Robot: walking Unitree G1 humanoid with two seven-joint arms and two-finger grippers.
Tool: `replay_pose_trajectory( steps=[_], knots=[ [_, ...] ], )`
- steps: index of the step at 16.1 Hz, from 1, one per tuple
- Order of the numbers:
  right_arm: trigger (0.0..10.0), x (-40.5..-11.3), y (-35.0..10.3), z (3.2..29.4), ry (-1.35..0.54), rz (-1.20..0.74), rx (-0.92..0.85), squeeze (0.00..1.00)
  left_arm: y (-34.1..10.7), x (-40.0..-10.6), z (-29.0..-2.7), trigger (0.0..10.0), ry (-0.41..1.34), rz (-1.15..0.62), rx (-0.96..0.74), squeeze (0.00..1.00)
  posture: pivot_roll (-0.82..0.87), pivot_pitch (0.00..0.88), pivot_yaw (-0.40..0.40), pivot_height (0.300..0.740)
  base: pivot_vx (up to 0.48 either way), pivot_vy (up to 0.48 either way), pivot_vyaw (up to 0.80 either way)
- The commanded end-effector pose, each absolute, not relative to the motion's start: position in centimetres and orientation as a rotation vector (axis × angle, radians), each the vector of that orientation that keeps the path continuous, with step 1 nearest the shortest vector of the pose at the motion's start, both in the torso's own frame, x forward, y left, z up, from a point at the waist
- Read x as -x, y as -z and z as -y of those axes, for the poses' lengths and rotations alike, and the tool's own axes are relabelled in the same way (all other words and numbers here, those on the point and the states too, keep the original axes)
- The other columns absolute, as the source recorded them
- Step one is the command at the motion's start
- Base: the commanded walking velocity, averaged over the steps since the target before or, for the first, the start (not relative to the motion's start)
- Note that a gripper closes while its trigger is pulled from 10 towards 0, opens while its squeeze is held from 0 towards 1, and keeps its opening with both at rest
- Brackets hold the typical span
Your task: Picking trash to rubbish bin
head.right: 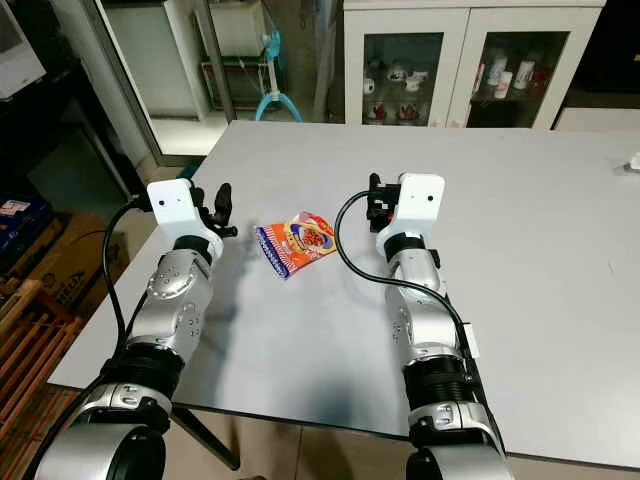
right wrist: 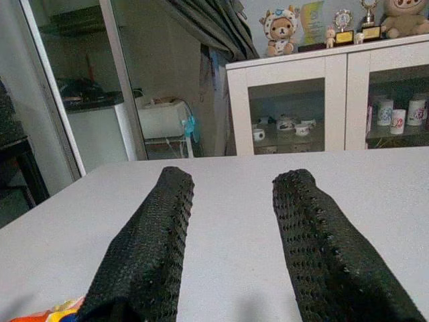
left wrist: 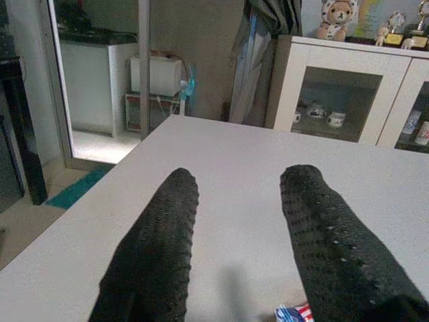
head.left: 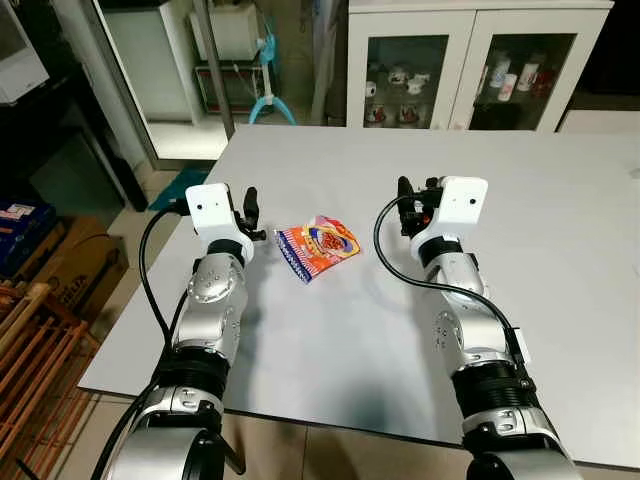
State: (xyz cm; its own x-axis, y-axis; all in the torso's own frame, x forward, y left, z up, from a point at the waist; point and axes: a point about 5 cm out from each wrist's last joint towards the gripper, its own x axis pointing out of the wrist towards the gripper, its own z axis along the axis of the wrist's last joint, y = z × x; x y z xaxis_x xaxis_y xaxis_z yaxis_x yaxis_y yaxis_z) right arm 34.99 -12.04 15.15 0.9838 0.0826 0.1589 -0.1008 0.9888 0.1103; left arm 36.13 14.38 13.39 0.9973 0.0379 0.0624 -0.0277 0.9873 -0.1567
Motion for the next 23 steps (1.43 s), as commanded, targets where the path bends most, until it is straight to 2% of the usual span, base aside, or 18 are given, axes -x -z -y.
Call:
replay_pose_trajectory(
  steps=[1,11,17,18,23],
  knots=[
    [10.0,-35.0,-15.2,11.7,-0.109,0.154,-0.12,0.0,-13.9,-36.4,-14.5,10.0,-0.019,0.077,0.153,1.0,0.0,0.0,0.085,0.74,0.0,0.0,0.0],
    [10.0,-35.0,-15.2,11.7,-0.102,0.156,-0.119,0.0,-13.8,-36.4,-12.5,10.0,0.135,0.056,0.189,1.0,-0.01,0.0,0.093,0.74,0.0,0.0,0.0],
    [10.0,-35.1,-15.3,11.7,-0.102,0.157,-0.118,0.0,-13.4,-36.9,-12.5,10.0,0.107,0.017,0.192,1.0,-0.01,0.0,0.083,0.74,0.0,0.0,0.0],
    [10.0,-35.1,-15.4,11.7,-0.103,0.157,-0.117,0.0,-12.8,-37.1,-12.6,10.0,0.082,-0.023,0.213,0.0,-0.01,0.0,0.082,0.74,0.0,0.0,0.0],
    [10.0,-35.2,-15.5,11.8,-0.1,0.16,-0.113,0.0,-11.7,-37.7,-12.6,10.0,0.059,-0.128,0.273,0.0,-0.02,0.0,0.083,0.74,0.0,0.0,0.0]
  ],
)
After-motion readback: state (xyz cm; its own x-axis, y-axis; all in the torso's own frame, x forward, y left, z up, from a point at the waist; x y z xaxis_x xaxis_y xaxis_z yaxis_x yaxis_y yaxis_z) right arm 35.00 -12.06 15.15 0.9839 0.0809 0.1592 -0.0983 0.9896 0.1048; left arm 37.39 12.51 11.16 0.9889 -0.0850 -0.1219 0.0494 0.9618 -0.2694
